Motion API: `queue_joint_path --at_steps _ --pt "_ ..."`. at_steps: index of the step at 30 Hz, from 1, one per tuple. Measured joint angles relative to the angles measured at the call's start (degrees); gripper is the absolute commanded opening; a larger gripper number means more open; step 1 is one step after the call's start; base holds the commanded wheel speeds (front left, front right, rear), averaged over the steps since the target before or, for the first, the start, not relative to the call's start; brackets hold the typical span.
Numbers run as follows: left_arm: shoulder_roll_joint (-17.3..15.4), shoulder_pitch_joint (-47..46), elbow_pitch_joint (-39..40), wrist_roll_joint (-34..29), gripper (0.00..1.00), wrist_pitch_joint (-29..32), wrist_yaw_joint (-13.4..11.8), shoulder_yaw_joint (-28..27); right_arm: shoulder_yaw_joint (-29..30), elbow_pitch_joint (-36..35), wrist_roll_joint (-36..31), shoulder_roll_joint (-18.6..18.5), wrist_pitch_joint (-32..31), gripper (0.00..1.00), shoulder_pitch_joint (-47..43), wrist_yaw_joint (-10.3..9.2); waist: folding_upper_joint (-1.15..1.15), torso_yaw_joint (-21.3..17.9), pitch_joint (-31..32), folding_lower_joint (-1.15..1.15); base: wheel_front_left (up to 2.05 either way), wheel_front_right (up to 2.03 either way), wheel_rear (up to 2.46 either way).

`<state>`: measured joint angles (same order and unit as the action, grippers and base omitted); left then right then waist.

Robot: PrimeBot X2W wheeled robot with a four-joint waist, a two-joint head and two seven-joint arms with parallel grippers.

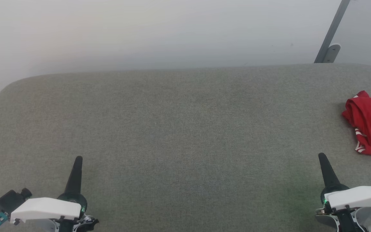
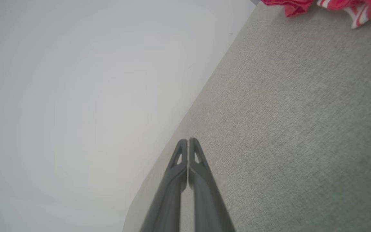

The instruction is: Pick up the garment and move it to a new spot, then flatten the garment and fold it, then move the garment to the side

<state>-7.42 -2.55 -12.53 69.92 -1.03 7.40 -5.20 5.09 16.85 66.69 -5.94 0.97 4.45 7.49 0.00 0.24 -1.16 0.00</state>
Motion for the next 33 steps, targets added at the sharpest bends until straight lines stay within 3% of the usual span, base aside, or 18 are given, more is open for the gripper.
queue_joint_path --at_steps 33 --pt "2.7 -2.13 -0.87 13.27 0.0 4.5 0.0 -0.77 0.85 -1.67 15.37 1.83 -4.53 0.0 0.81 -0.01 0.0 -0.13 0.53 0.0 0.0 0.0 0.0"
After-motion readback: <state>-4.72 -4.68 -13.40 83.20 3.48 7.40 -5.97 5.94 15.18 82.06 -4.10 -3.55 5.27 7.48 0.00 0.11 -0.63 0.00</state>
